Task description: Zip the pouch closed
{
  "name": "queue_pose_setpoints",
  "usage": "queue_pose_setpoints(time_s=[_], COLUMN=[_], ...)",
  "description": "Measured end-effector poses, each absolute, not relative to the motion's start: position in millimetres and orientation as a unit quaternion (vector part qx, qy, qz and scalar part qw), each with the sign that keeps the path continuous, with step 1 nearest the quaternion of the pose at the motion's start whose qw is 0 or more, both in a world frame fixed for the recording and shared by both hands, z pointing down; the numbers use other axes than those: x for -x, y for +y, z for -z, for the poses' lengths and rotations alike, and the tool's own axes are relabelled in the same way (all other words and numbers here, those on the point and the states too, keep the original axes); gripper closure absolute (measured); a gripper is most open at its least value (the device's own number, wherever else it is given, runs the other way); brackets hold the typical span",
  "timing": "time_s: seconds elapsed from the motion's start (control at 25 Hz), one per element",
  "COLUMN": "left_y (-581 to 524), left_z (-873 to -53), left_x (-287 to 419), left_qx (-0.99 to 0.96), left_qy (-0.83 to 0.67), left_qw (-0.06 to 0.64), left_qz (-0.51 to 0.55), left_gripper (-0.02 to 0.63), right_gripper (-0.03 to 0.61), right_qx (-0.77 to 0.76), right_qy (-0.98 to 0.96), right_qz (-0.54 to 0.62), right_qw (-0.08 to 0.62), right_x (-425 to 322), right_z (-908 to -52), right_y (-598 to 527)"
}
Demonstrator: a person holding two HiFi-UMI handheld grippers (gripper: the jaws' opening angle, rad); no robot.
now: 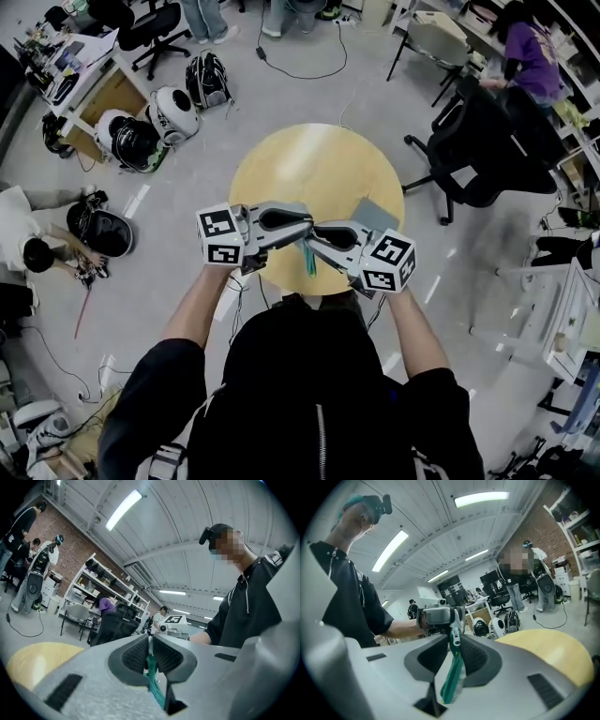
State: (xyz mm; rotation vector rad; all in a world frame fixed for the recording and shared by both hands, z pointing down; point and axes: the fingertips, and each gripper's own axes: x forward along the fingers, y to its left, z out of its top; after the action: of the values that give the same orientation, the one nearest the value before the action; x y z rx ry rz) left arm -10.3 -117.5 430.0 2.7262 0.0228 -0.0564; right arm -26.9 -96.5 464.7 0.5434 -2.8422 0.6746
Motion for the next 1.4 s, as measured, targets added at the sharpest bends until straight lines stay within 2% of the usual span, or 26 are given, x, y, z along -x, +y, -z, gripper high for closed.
queue_pose_setpoints(time_s=[0.52, 0.8, 0.96, 1.4], left_y=[-116, -112, -113, -113], left_z=[-453, -483, -495, -495], left_x=[10, 8, 8, 10], left_qx=[-0.983, -0.981, -0.975, -0.976], left_qy=[0.009, -0.003, -0.020, -0.029], left_qw=[0.177, 0.134, 0.120, 0.133], left_qz=[-0.041, -0.142, -0.184, -0.167], left_gripper=[0.583, 0.583, 0.584, 0.584], right_gripper=[0.515, 0.514, 0.515, 0.540], right_qx=[-0.192, -0.221, -0.243, -0.246], right_qy=[-0.945, -0.929, -0.919, -0.923], right_qz=[-0.232, -0.183, -0.158, -0.173], right_qw=[0.127, 0.232, 0.268, 0.242], right_x=[26, 24, 22, 21], right_z=[-486, -518, -528, -521], right_y=[-99, -100, -101, -101])
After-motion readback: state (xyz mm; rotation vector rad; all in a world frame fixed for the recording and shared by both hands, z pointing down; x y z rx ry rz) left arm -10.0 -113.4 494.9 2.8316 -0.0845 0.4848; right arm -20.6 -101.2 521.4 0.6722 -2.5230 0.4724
